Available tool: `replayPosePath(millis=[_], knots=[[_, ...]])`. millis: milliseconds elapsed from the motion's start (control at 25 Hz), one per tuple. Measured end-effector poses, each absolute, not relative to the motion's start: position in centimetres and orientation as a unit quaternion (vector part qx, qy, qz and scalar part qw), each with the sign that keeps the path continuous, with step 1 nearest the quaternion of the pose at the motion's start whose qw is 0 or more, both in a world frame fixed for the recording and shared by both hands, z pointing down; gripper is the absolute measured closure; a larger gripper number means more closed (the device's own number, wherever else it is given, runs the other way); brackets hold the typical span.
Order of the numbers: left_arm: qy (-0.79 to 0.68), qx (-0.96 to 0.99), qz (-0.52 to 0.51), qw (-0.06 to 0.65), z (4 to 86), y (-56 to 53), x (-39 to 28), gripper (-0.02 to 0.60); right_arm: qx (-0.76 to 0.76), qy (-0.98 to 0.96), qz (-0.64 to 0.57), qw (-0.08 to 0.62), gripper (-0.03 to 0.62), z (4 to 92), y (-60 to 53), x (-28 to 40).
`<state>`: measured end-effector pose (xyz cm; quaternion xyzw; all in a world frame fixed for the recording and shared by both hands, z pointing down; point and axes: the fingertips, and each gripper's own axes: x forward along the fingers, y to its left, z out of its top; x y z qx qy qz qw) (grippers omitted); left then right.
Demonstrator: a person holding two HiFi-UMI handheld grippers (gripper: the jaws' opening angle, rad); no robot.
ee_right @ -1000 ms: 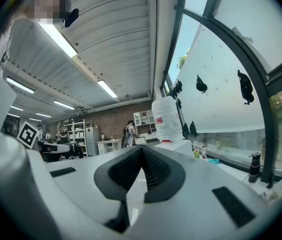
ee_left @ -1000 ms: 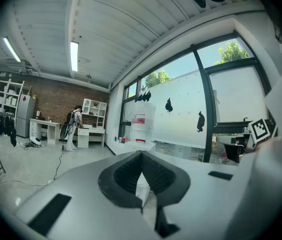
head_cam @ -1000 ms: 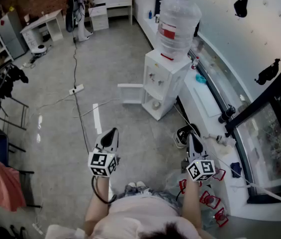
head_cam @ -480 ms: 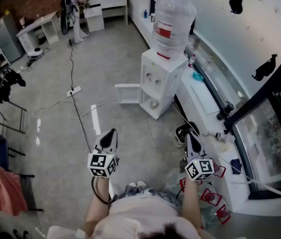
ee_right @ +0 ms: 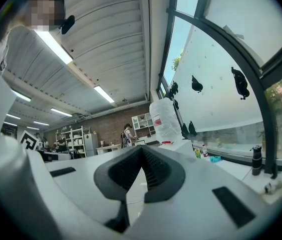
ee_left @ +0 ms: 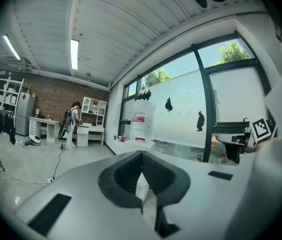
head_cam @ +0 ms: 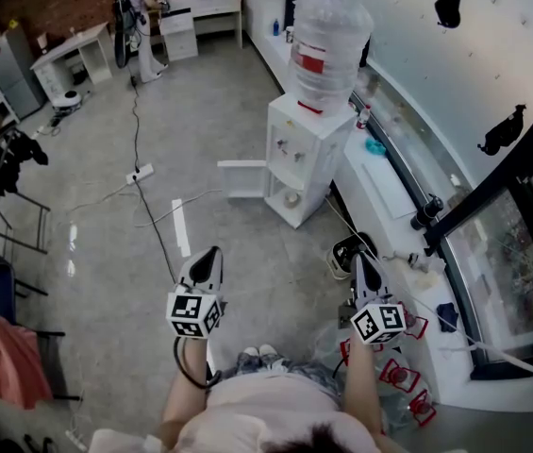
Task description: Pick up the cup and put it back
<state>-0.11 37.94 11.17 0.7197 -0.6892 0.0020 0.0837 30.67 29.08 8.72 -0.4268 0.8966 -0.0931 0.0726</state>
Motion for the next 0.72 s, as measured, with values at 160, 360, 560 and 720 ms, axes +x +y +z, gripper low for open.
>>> replayPosePath(millis=[160, 360, 560, 720], knots=[[-0.690, 0.718, 0.005, 0.085, 11.4, 38.0, -0.2, 0.557, -0.425, 0.897, -0.096, 0.073, 0.578, 9.0, 29.1, 30.6], [-0.685, 0.723, -0.013, 0.087, 11.0, 37.9, 0.1, 0.555, -0.422, 0.898, -0.100, 0.073, 0.578, 8.9, 28.9, 30.7], [-0.670, 0.738, -0.023, 0.078, 10.5, 37.8, 0.6, 0.554, -0.423, 0.897, -0.101, 0.073, 0.577, 8.8, 28.8, 31.1], [-0.657, 0.750, -0.021, 0.068, 9.9, 37.6, 0.9, 0.482, -0.426, 0.896, -0.104, 0.073, 0.578, 9.0, 28.7, 31.3]])
